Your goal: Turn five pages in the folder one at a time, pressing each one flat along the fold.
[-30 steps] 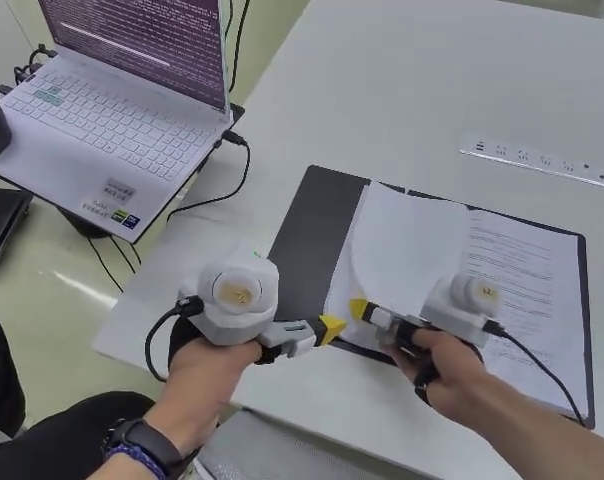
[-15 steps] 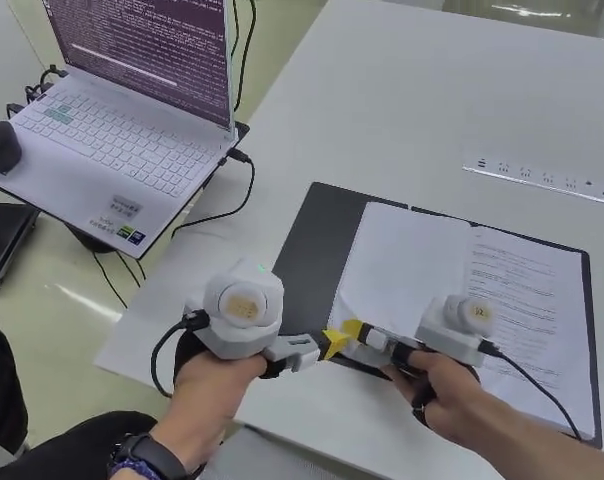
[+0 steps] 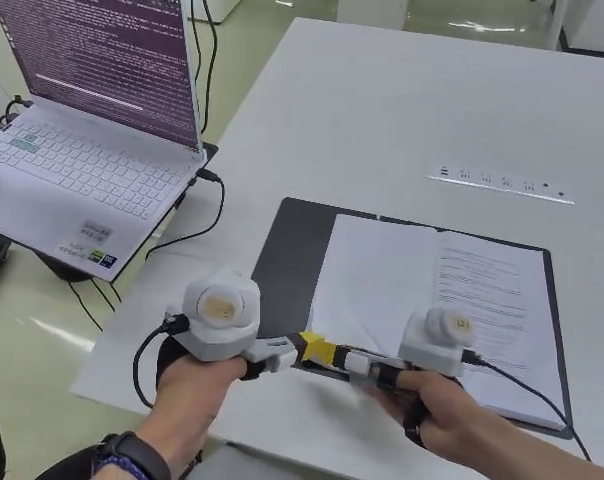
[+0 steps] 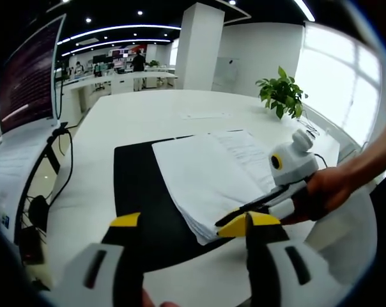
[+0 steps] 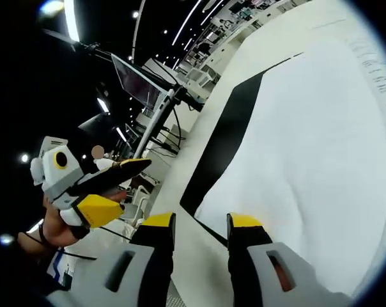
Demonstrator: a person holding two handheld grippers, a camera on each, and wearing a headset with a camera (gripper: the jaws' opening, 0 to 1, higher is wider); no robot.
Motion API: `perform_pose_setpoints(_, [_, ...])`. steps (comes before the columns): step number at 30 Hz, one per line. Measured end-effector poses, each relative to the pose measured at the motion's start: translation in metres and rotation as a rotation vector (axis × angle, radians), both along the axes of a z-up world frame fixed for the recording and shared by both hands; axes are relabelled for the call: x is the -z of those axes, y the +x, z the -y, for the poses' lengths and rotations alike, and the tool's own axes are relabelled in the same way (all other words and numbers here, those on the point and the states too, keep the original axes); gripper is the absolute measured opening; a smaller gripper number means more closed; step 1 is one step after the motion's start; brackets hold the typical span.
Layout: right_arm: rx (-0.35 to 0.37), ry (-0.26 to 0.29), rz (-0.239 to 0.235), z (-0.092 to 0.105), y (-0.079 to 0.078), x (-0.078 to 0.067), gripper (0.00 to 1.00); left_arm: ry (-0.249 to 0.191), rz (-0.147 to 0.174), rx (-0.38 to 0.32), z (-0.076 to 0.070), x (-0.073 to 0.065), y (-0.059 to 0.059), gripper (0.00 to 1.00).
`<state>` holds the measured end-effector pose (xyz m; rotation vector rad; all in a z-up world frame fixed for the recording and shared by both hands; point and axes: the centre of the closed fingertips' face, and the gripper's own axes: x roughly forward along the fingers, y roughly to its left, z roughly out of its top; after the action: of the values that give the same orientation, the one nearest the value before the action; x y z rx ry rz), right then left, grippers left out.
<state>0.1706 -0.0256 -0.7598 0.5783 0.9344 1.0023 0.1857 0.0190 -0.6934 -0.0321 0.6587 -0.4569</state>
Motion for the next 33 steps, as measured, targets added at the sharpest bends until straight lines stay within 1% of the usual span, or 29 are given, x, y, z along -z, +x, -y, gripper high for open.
perform_pose_setpoints(4, [0.0,-0.02,0.043,0.018,0.0,-0.007,0.32,-0.016,0.004,0.004,0.005,0.003,0.002,0.57])
perform_pose_setpoints(7, [0.013,-0.041,0.059,0.032,0.001,-0.008,0.32,-0.023,-0.001,0.006,0.007,0.006,0.005,0.54])
perform_pose_setpoints(8, [0.023,-0.053,0.066,0.038,0.002,-0.008,0.31,-0.023,-0.003,0.011,0.009,0.008,0.006,0.53])
perform_pose_setpoints(10, [0.034,-0.059,0.07,0.046,0.003,-0.008,0.31,-0.017,-0.005,0.018,0.01,0.011,0.007,0.5])
perform_pose_setpoints(14, [0.062,-0.066,0.077,0.061,0.003,-0.01,0.29,-0.018,-0.006,0.031,0.013,0.016,0.011,0.35])
perform_pose_setpoints(16, [0.077,-0.082,0.088,0.069,0.004,-0.009,0.28,-0.025,-0.013,0.041,0.015,0.019,0.012,0.31])
perform_pose_setpoints(18, [0.105,-0.085,0.085,0.078,0.005,-0.008,0.26,-0.026,-0.013,0.047,0.017,0.021,0.014,0.25])
perform_pose_setpoints(20, [0.118,-0.083,0.083,0.083,0.005,-0.009,0.26,-0.027,-0.019,0.047,0.018,0.024,0.015,0.18])
perform_pose_setpoints(23, [0.124,-0.093,0.087,0.088,0.003,-0.008,0.26,-0.045,-0.03,0.052,0.024,0.028,0.017,0.13])
perform_pose_setpoints(26, [0.133,-0.098,0.086,0.091,0.003,-0.007,0.25,-0.039,-0.048,0.065,0.029,0.036,0.018,0.07])
perform_pose_setpoints(29, [0.157,-0.105,0.085,0.097,0.005,-0.006,0.23,-0.051,-0.061,0.077,0.035,0.042,0.019,0.05])
perform_pose_setpoints(31, [0.165,-0.104,0.085,0.1,0.006,-0.006,0.23,-0.055,-0.071,0.084,0.039,0.044,0.019,0.01])
perform_pose_setpoints(33, [0.178,-0.105,0.082,0.103,0.008,-0.005,0.22,-0.063,-0.082,0.089,0.044,0.046,0.021,0.0])
